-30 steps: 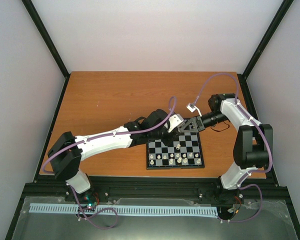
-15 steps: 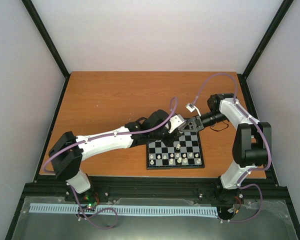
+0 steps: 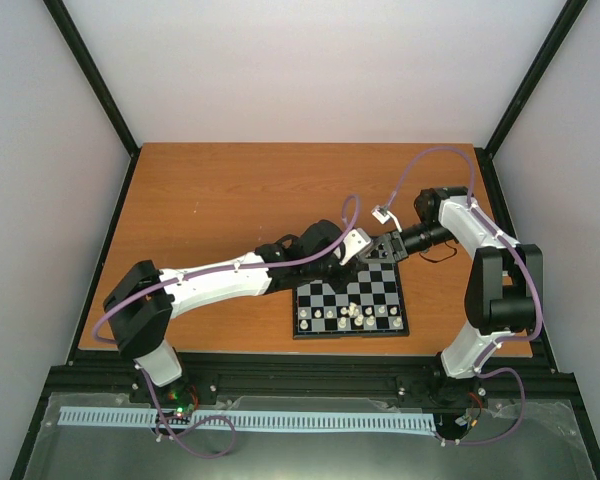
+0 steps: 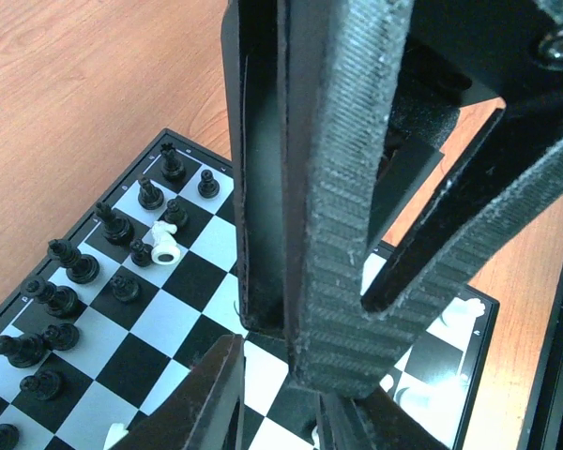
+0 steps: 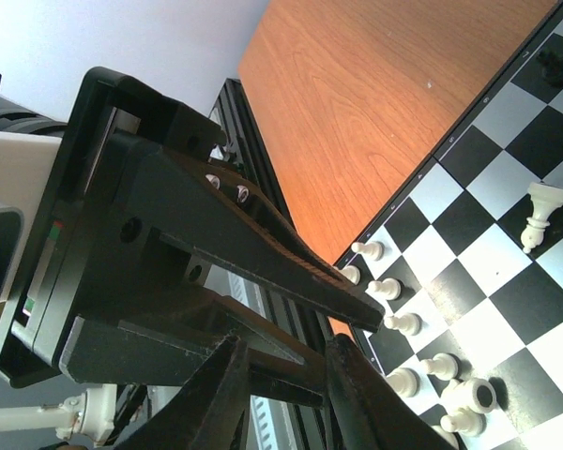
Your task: Set up the chess pieces on the board
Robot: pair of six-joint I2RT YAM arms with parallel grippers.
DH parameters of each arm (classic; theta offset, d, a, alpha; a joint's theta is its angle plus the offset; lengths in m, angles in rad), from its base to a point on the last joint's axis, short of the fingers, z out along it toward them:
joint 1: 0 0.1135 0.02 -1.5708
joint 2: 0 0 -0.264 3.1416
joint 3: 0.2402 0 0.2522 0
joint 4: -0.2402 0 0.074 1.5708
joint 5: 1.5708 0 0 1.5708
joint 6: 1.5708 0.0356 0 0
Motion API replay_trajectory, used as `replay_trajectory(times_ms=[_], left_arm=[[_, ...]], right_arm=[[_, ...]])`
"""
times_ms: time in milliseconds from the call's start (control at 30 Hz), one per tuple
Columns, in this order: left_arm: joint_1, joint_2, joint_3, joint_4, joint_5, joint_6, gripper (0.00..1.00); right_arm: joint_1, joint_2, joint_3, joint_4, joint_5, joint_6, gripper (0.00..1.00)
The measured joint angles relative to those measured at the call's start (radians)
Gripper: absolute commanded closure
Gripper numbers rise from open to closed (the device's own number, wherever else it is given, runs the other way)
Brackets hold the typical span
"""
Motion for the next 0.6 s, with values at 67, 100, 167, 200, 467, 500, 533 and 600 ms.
replay_trajectory(times_ms=[67, 100, 167, 200, 467, 500, 533, 600], left_arm=[[0.0, -0.001, 0.0, 0.0, -0.006, 0.0, 0.71], [0.0, -0.003, -0.001, 0.0, -0.013, 0.0, 0.7], [0.0, -0.014, -0.005, -0.001, -0.023, -0.002, 0.67], [0.0, -0.024, -0.01, -0.001, -0.029, -0.003, 0.66], [0.001, -0.13, -0.078, -0.004, -0.091, -0.039, 0.66], [0.003, -0.133, -0.086, -0.004, -0.096, -0.047, 0.66], [0.005, -0.134, -0.096, -0.003, -0.102, -0.056, 0.66], [0.011, -0.135, -0.127, -0.003, -0.113, -0.08, 0.66]], right_arm=[[-0.001, 0.0, 0.001, 0.0, 0.002, -0.001, 0.79], [-0.005, 0.0, 0.004, -0.001, 0.006, -0.001, 0.78], [-0.013, 0.0, 0.015, 0.003, 0.016, -0.002, 0.78], [-0.021, 0.0, 0.021, 0.008, 0.024, -0.001, 0.78], [-0.063, -0.08, -0.043, 0.234, 0.245, 0.094, 0.78], [-0.063, -0.1, -0.062, 0.269, 0.279, 0.111, 0.78], [-0.063, -0.115, -0.077, 0.301, 0.309, 0.124, 0.78], [-0.059, -0.135, -0.101, 0.367, 0.373, 0.151, 0.78]])
